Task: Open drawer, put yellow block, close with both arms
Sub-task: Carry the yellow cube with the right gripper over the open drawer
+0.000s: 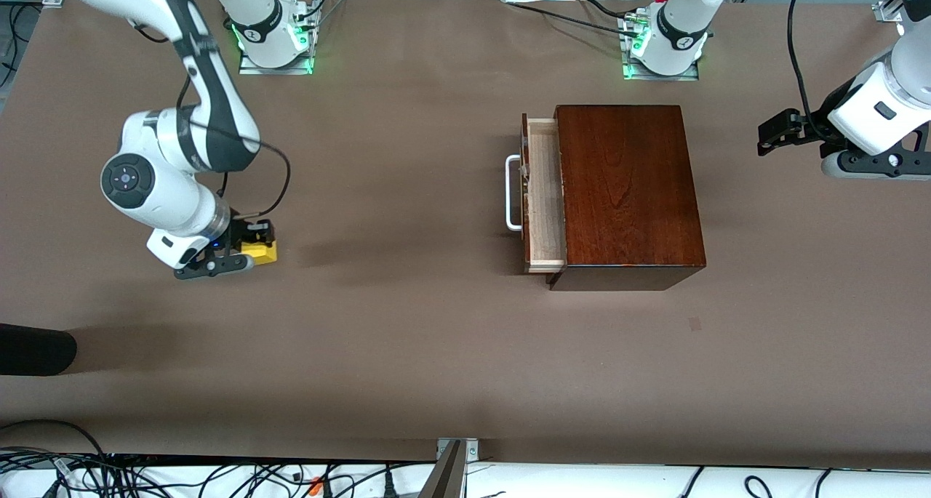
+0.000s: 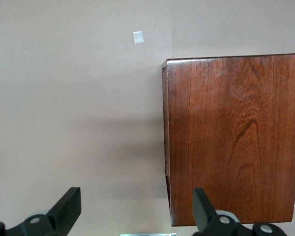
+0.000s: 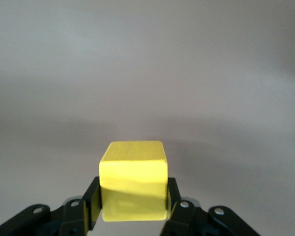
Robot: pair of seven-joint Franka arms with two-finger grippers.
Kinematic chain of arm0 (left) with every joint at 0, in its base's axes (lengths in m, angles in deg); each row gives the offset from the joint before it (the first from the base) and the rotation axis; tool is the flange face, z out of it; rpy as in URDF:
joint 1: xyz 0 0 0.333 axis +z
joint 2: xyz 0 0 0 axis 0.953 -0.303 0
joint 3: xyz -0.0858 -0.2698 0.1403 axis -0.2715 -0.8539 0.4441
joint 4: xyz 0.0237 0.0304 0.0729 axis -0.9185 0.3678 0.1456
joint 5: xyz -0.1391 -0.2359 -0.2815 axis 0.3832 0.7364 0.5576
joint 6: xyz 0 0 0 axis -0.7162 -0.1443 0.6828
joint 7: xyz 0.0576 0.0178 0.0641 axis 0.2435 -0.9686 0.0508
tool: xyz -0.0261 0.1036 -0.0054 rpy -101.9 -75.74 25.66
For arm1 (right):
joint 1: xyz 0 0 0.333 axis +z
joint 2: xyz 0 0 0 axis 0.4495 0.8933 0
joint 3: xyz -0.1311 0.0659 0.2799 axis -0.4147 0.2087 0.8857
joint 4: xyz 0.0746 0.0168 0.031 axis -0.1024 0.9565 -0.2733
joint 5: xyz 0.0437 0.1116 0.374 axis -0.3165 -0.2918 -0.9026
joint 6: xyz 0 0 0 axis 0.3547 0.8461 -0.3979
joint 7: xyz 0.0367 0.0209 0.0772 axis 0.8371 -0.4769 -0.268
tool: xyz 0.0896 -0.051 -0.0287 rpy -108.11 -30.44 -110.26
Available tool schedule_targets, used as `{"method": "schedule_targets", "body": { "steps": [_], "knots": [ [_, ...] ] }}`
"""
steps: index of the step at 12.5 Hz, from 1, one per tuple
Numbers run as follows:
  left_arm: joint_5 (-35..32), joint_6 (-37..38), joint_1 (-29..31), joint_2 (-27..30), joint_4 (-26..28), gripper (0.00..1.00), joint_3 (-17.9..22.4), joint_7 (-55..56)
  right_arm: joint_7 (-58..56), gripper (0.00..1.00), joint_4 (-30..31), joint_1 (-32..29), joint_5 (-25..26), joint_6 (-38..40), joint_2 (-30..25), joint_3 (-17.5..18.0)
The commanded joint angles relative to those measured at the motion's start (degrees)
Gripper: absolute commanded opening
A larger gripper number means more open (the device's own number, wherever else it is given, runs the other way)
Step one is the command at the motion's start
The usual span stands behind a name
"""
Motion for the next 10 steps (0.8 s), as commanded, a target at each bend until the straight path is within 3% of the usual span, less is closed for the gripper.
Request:
{"method": "schedule_targets", "body": {
  "steps": [1,3,6,10],
  "knots": [
    [0.55,0.58,-0.61,0.14,-0.31,1.00,0.58,0.05,-0.96,0.25,-8.60,1.09,-0.45,9.38,0.63,4.61],
    [0.55,0.58,-0.52,0.14,-0.31,1.00,0.58,0.05,-1.92,0.25,-13.70,5.02,1.56,13.09,0.89,6.74],
    [0.55,0.58,-0.52,0.05,-0.31,1.00,0.58,0.05,-2.10,0.25,-19.16,17.06,5.36,13.90,1.94,6.92],
    [0.55,0.58,-0.52,0.05,-0.31,1.00,0.58,0.05,-2.28,0.25,-31.89,29.02,4.92,13.72,10.27,7.18]
  ]
}}
